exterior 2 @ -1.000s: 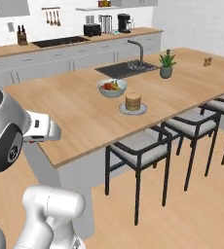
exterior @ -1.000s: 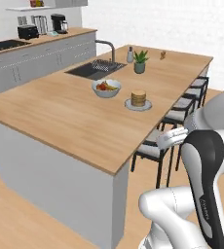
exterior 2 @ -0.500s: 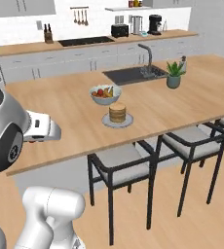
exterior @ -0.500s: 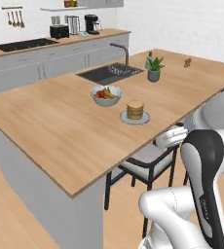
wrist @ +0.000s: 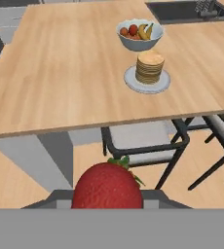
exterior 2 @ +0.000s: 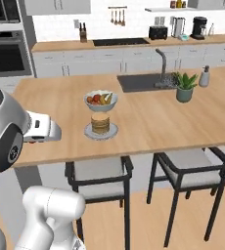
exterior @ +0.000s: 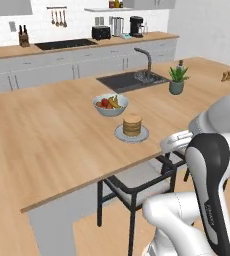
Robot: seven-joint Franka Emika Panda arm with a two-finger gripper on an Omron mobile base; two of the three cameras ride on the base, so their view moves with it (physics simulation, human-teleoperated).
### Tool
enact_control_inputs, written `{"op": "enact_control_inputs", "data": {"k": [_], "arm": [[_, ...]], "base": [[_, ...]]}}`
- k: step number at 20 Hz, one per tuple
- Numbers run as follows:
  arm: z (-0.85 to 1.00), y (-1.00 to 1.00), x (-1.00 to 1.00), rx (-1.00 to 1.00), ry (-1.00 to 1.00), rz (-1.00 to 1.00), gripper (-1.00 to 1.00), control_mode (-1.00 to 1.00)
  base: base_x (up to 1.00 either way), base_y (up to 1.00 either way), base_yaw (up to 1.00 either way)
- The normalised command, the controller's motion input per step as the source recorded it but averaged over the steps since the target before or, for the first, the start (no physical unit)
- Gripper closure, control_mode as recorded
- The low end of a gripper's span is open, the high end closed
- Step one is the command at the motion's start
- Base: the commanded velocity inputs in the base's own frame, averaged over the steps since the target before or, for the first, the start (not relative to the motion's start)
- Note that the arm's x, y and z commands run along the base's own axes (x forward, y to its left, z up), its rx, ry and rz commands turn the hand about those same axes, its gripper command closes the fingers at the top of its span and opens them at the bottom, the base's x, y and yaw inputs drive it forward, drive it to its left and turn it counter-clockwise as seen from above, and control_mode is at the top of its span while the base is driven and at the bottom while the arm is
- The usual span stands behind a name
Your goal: Take the strawberry from the fridge and place it on top of the pancake, located on the dining counter.
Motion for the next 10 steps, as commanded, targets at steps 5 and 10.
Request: {"op": "enact_control_inputs", "data": {"k": [5, 10], "arm": [[0.00, 0.00, 0.00, 0.00, 0.00, 0.00, 1.00, 1.00], [0.00, 0.00, 0.00, 0.00, 0.00, 0.00, 1.00, 1.00]], "base": [[0.37, -0.83, 0.51], [0.50, -0.67, 0.46]]}}
